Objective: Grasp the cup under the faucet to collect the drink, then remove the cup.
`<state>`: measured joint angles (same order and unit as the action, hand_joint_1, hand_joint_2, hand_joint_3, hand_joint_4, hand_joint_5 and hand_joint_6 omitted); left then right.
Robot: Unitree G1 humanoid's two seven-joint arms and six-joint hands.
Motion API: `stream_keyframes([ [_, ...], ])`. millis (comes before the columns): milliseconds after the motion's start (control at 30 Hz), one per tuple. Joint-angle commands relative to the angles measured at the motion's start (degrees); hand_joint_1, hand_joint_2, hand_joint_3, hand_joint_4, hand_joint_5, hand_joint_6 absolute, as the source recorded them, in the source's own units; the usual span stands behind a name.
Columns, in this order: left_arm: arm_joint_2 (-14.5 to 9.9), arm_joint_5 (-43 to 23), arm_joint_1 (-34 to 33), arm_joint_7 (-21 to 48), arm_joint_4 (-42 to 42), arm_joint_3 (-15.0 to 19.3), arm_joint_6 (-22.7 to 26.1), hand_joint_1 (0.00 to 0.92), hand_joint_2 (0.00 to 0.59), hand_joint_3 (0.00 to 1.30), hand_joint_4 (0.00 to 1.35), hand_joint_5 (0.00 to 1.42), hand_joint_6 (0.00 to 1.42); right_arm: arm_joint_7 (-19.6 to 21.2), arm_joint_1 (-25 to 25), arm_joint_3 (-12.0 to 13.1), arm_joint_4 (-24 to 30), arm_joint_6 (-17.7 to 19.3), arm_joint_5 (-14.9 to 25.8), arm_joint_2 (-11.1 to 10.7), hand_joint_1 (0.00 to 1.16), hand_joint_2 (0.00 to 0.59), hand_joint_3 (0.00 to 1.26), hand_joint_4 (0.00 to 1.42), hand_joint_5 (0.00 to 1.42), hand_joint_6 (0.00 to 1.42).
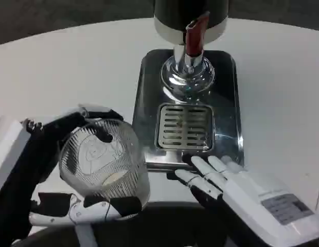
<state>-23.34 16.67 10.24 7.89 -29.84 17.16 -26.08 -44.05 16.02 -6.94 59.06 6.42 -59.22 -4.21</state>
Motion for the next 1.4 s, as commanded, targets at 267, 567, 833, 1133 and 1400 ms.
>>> stream_keyframes([
  [267,0.11,-0.36,0.56,-0.23,-0.93,0.23,-0.46,0.566,0.000,0.96,1.02,1.18,1.42,-0.61,0.55,0.28,0.94,1.12,0.67,0.88,0.45,0.484,0.13,0.00,0.00,0.02],
  [567,0.00,-0.38,0.24,-0.19,-0.67,0.19,-0.35,0.566,0.000,0.96,1.02,1.18,1.42,-1.07,-0.03,0.43,0.94,0.52,0.86,0.74,0.45,0.484,0.13,0.00,0.00,0.02],
  [833,-0.15,-0.45,-0.32,-0.17,-0.28,0.18,-0.24,0.567,0.000,0.96,1.02,1.18,1.42,-1.30,-0.32,0.39,0.94,0.35,0.88,0.91,0.45,0.484,0.13,0.00,0.00,0.02],
  [1133,-0.35,-0.69,-0.59,-0.32,0.46,0.89,-0.26,0.567,0.000,0.96,1.02,1.18,1.42,-1.58,-0.32,-0.20,0.94,0.35,0.55,1.01,0.45,0.484,0.13,0.00,0.00,0.02],
  [1400,-0.63,-0.37,-1.10,-0.56,1.98,1.57,0.11,0.567,0.000,0.96,1.02,1.18,1.42,-1.50,0.04,-0.82,0.94,0.57,0.14,1.21,0.45,0.484,0.13,0.00,0.00,0.02],
])
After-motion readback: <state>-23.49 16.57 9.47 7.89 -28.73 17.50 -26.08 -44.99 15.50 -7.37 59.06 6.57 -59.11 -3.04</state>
